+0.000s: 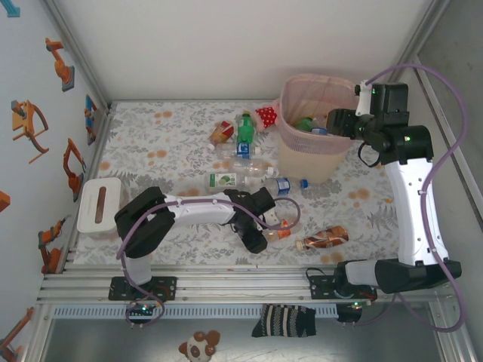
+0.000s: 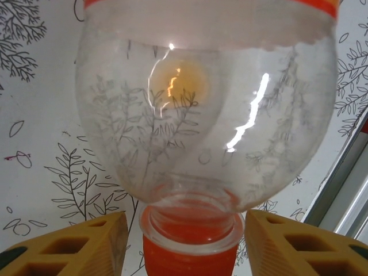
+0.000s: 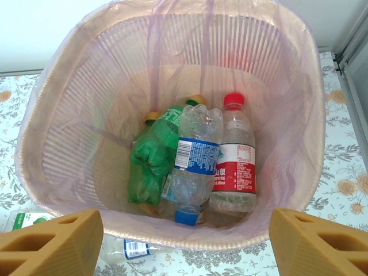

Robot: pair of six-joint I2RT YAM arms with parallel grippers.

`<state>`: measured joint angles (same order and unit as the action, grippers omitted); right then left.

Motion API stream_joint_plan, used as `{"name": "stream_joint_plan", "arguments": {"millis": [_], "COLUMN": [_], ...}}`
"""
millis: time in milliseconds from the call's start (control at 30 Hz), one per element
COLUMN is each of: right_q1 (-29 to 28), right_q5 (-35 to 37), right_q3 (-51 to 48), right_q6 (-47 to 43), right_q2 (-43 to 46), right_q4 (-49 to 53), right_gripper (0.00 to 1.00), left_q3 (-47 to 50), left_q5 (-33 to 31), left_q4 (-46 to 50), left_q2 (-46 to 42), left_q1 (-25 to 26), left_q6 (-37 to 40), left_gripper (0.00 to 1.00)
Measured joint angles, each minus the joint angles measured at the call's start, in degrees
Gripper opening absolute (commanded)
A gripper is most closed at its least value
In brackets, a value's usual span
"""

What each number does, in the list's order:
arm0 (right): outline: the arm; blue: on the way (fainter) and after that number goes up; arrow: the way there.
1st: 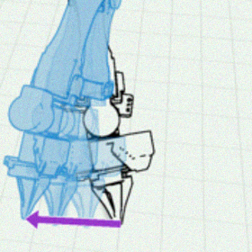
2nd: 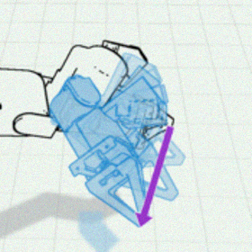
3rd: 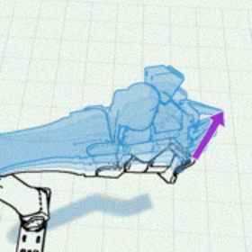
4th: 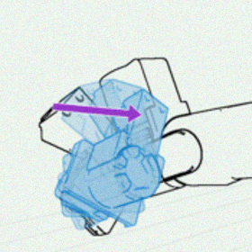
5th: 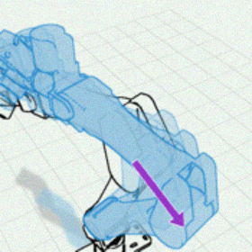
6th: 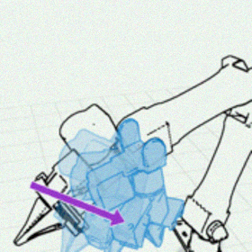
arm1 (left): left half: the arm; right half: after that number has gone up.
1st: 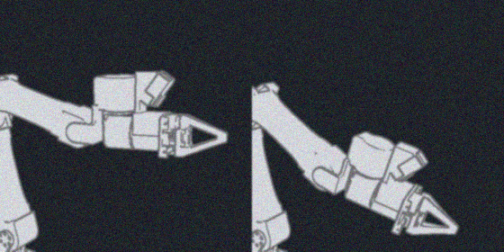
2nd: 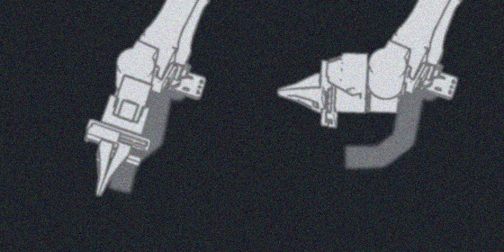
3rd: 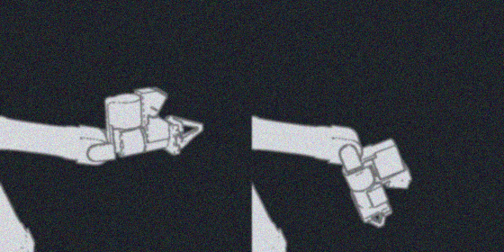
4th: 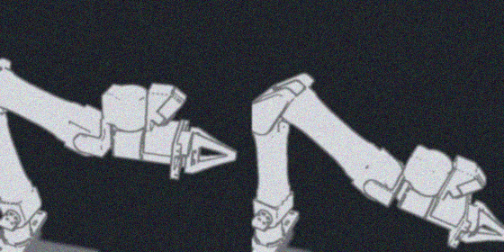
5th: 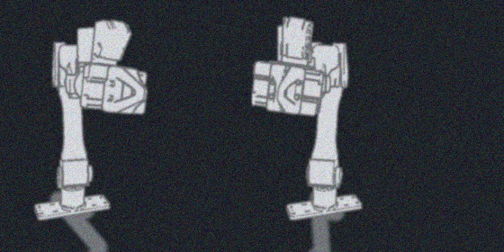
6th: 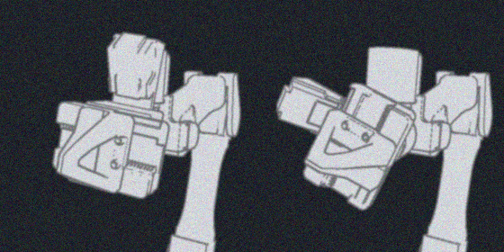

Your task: Put the plastic bottles in the bin

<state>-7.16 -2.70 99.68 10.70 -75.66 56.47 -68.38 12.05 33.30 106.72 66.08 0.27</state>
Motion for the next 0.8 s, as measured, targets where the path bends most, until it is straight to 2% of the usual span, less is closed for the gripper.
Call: {"name": "stream_joint_plan", "arguments": {"millis": [367, 600, 800], "right_q1": [0.0, 0.0, 0.0], "right_q5": [0.0, -0.5, -2.8], "right_q3": [0.0, 0.0, -0.3], "right_q6": [0.0, 0.0, 1.5], "right_q2": [0.3, 1.5, 3.2], "right_q4": [-0.2, -0.2, -1.0], "right_gripper": [0.75, 0.75, 0.75], "left_q3": [-0.2, -0.2, 1.6], "left_q5": [-0.3, -0.9, -0.7], "left_q4": [0.5, 0.3, -2.0], "left_q2": [0.0, -0.9, -7.3], "left_q1": [0.0, -0.2, -2.3], "left_q6": [0.5, 0.5, 0.1], "left_gripper": [0.29, 0.25, 0.23]}}
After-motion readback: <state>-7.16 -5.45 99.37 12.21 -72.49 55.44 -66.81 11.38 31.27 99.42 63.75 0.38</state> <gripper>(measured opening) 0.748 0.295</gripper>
